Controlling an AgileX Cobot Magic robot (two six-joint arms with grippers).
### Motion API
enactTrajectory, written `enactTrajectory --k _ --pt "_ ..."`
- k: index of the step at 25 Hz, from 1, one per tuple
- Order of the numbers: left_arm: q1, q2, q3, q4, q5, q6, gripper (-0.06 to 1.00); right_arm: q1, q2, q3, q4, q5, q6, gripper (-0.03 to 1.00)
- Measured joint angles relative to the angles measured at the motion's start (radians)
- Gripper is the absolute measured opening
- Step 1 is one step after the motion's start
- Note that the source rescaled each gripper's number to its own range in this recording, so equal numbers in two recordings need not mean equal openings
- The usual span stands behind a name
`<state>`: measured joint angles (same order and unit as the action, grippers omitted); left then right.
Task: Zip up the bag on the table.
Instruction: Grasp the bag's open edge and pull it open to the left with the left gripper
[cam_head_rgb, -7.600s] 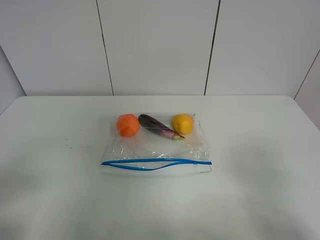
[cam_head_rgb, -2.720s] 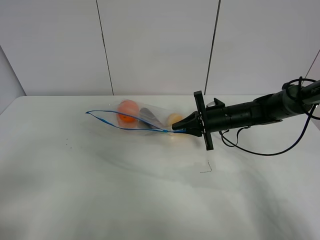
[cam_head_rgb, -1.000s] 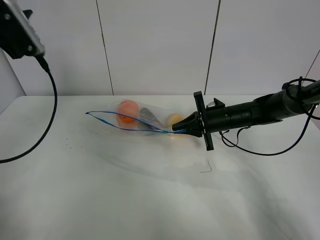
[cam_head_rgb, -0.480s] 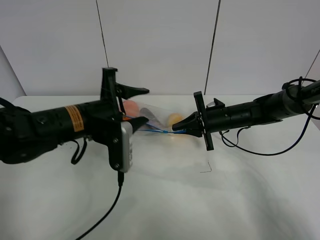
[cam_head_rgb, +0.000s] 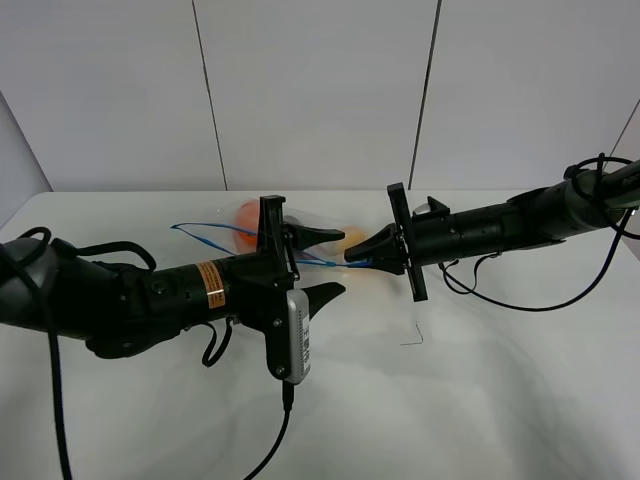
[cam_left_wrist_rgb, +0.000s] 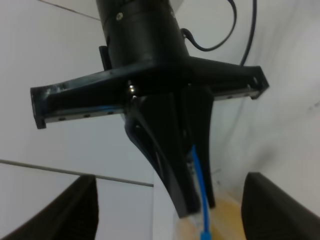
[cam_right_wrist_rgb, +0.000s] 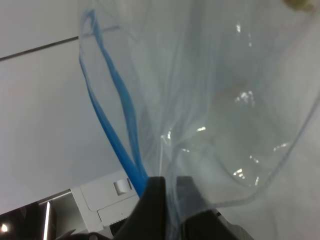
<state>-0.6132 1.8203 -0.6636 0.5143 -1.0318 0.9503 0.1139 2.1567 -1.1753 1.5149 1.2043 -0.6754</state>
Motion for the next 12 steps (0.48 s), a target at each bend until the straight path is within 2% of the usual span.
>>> enactTrajectory --k 5,12 --pt "0.0 0.082 -0.044 -0.03 -0.105 -0.017 0.8 0.0 0.0 0.0 0.0 0.0 0.0 0.0" --pt "0.0 0.183 -0.108 -0.04 -0.124 -0.018 0.77 0.0 0.0 0.0 0.0 0.0 0.0 0.0"
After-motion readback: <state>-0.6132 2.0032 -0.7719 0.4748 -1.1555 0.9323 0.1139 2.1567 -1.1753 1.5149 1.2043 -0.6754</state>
